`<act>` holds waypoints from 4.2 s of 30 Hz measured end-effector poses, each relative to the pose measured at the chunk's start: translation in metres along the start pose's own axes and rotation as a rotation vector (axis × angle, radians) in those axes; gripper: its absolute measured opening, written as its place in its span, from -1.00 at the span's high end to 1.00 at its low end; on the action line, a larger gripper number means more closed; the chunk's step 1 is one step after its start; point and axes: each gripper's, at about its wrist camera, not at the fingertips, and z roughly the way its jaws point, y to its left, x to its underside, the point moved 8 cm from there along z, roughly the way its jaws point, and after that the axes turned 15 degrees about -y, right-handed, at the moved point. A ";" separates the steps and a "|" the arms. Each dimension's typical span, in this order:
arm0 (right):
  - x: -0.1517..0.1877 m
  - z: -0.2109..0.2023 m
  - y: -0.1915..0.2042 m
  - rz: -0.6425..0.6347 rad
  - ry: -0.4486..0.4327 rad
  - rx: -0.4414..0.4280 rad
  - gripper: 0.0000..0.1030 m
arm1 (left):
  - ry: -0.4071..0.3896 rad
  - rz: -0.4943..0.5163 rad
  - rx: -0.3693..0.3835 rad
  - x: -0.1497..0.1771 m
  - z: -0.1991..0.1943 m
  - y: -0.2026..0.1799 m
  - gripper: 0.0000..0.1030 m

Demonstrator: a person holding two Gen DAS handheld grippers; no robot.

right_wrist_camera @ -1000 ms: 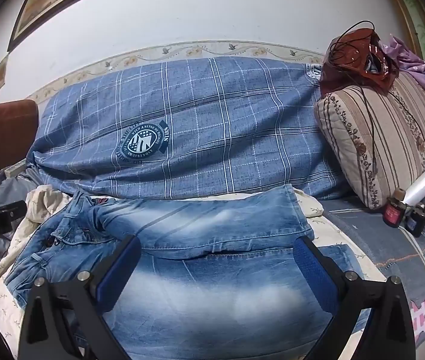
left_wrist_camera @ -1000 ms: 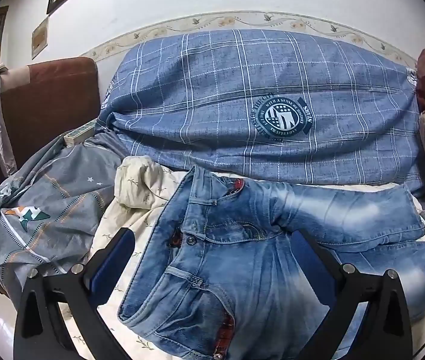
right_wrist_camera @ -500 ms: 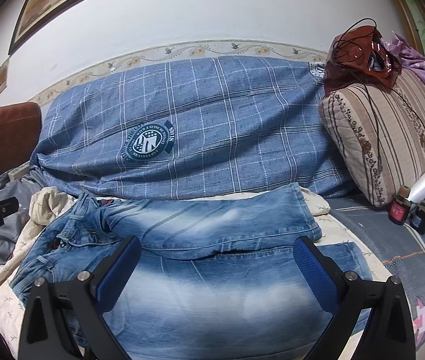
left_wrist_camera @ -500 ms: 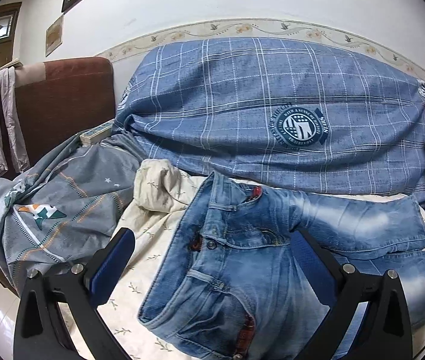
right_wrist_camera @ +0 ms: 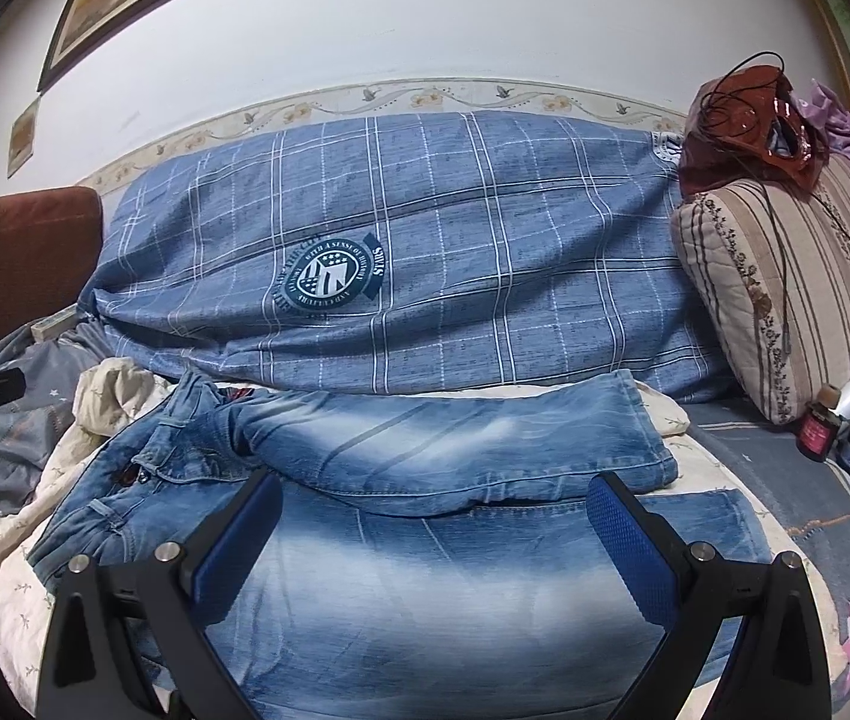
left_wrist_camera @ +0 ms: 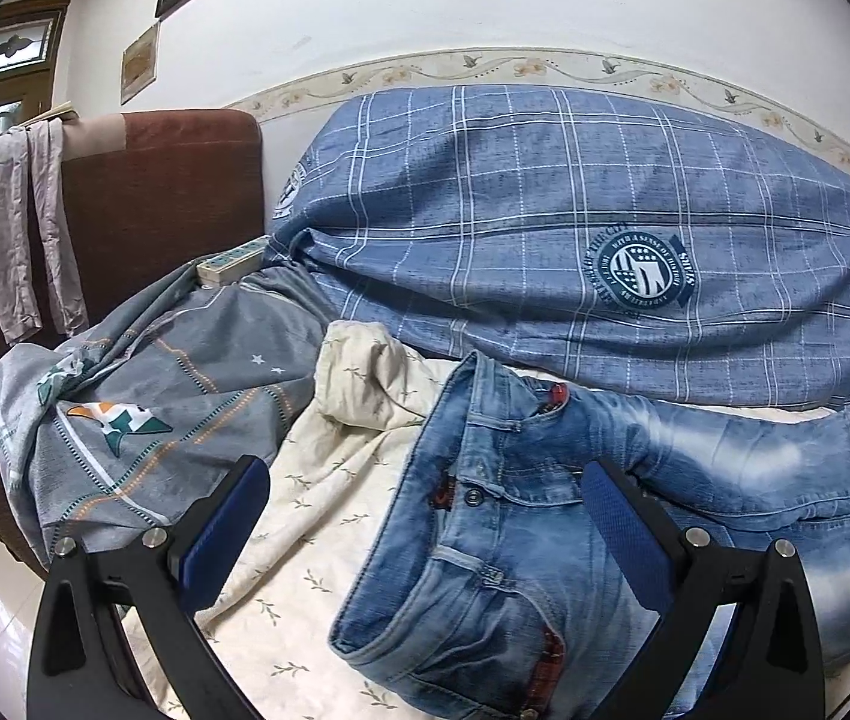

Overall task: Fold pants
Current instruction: 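Move both grippers open toward the waistband of the blue jeans, then close both grippers on the jeans waistband, then lift the jeans with both grippers, flip them over, and release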

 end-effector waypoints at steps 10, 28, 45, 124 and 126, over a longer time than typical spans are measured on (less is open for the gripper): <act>0.000 0.000 0.001 0.006 0.005 -0.004 -0.99 | -0.007 -0.010 -0.029 -0.002 0.001 0.014 -1.00; -0.001 0.001 0.004 -0.004 -0.006 -0.011 -0.99 | -0.014 -0.008 -0.058 -0.003 0.002 0.026 -1.00; -0.004 0.061 -0.147 0.063 0.079 0.203 -0.99 | 0.309 0.065 0.062 0.064 0.067 -0.006 -1.00; 0.040 0.004 -0.251 0.302 0.354 0.165 0.49 | 0.526 0.013 0.182 0.122 0.009 0.063 0.89; 0.035 -0.005 -0.263 0.359 0.317 0.165 0.46 | 0.497 0.026 0.161 0.117 0.001 0.072 0.88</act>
